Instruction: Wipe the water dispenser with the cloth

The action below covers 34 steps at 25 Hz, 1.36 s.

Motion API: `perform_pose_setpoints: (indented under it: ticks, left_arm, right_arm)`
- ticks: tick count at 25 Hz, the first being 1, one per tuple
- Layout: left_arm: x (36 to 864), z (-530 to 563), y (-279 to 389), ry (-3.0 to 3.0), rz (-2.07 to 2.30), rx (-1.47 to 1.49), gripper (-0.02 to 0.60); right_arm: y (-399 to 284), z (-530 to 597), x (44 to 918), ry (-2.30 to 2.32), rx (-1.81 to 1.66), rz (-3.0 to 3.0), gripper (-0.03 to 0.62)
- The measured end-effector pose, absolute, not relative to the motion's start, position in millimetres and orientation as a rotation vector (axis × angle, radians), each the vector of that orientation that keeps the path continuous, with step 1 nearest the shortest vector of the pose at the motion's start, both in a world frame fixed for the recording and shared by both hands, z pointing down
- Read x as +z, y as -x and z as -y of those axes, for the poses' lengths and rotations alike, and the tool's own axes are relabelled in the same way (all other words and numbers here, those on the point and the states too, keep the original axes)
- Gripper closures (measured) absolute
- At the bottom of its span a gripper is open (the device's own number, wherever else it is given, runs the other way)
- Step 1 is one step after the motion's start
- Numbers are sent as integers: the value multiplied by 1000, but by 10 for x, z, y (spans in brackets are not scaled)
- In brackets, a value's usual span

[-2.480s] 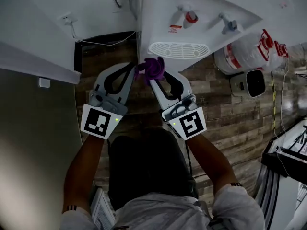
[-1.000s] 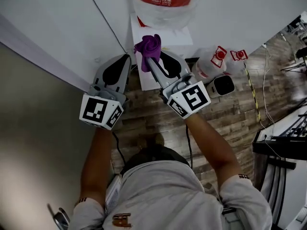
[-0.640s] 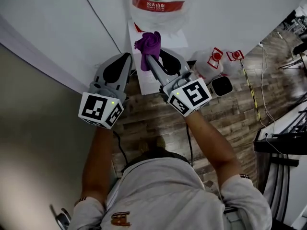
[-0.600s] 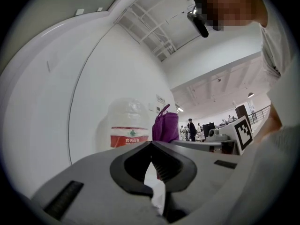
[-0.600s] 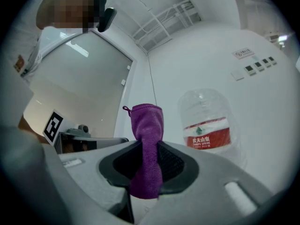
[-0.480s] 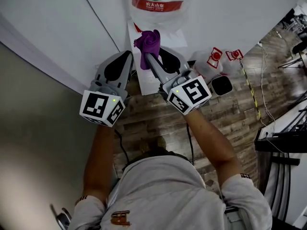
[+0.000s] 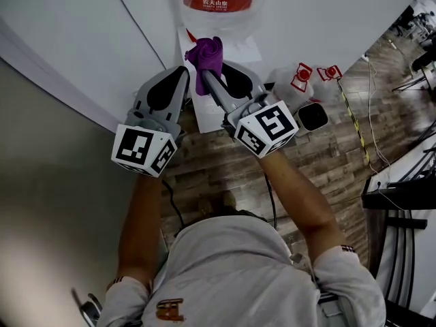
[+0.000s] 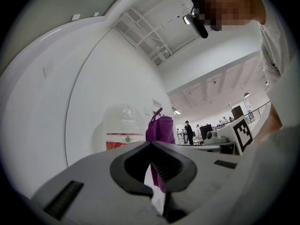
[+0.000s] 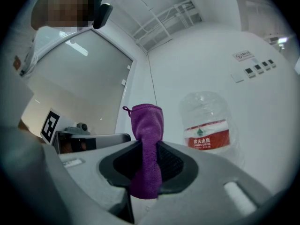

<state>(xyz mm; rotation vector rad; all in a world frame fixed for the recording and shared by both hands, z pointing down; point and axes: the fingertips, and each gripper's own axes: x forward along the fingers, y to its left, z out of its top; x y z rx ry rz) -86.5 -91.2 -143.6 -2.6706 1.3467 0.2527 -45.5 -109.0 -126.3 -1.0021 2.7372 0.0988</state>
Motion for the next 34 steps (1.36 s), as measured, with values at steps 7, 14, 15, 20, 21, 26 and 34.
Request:
perform_pose_setpoints:
  ticks: [7,14,15,20,21,26,34]
  left_arm:
    - [-1426,881,844,2674,-1346,258,583]
    - [-1399,888,866,2675,-1347,247,583]
    - [-1400,888,873,2675,-1349,249,583]
    - [-1410,874,883,2674,-1344,259,583]
    - [-1411,871,884,2674,-1343,260,583]
    - [-1413,861,877,2682,-1341,263,583]
    - [-1375,906,859,2682,-1333,272,583]
  right_arm:
    - [459,1067,-1285,1008,108,-2746,502]
    - [474,1059,-1293,1011,125,-2761,503]
    - [475,1057,-1298,1012,127,-2762,503]
    - [471,1043,-1317,1018,142,-2765,503]
    - [474,1041,-1319,1019,143,-2766,503]
    - [481,1035,-1335,1022,144,-2769,503]
    - [475,1067,-1319,1025,159,-2776,503]
